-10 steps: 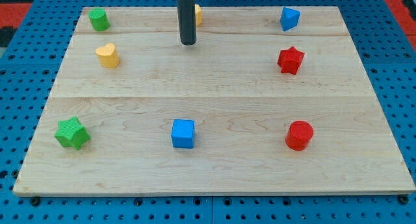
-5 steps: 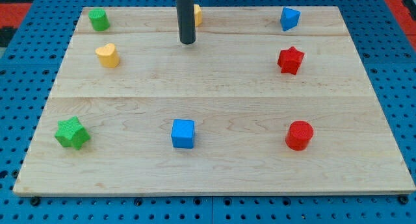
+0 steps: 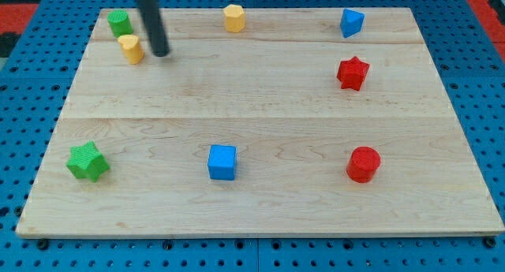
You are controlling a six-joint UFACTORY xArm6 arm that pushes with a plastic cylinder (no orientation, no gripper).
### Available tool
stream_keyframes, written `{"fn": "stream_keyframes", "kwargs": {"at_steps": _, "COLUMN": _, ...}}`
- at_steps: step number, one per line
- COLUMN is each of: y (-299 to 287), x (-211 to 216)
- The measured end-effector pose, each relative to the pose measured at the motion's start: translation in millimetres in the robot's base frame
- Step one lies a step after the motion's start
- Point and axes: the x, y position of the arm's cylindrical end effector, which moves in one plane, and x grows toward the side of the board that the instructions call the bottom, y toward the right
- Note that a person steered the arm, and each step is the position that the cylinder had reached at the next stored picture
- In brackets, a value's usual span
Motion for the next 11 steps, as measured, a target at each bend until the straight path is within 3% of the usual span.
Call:
{"fn": "stream_keyframes", "kwargs": {"at_steps": 2, "y": 226.7, "x": 100.6}}
{"fn": "stream_keyframes", "kwargs": {"at_steps": 3, "y": 296.5, "x": 144.4}}
{"fn": "stream_keyframes", "kwargs": {"at_steps": 5, "y": 313.7, "x": 245.3}}
{"fn": "stream_keyframes", "kwargs": {"at_steps": 6, "y": 270.5, "x": 269.6}}
{"fn": "stream_keyframes", "kwargs": {"at_steps": 7, "y": 250.3, "x": 196.7}}
{"fn": "stream_keyframes", "kwargs": {"at_steps": 8, "y": 219.4, "x": 157.3}}
{"fn": "stream_keyframes", "kwargs": {"at_steps": 9, "y": 201.1, "x": 184.2}}
{"fn": "stream_keyframes", "kwargs": {"at_steps": 10, "y": 174.1, "x": 137.4}}
{"fn": "stream_keyframes", "kwargs": {"at_steps": 11, "y": 213.8, "x": 114.7}}
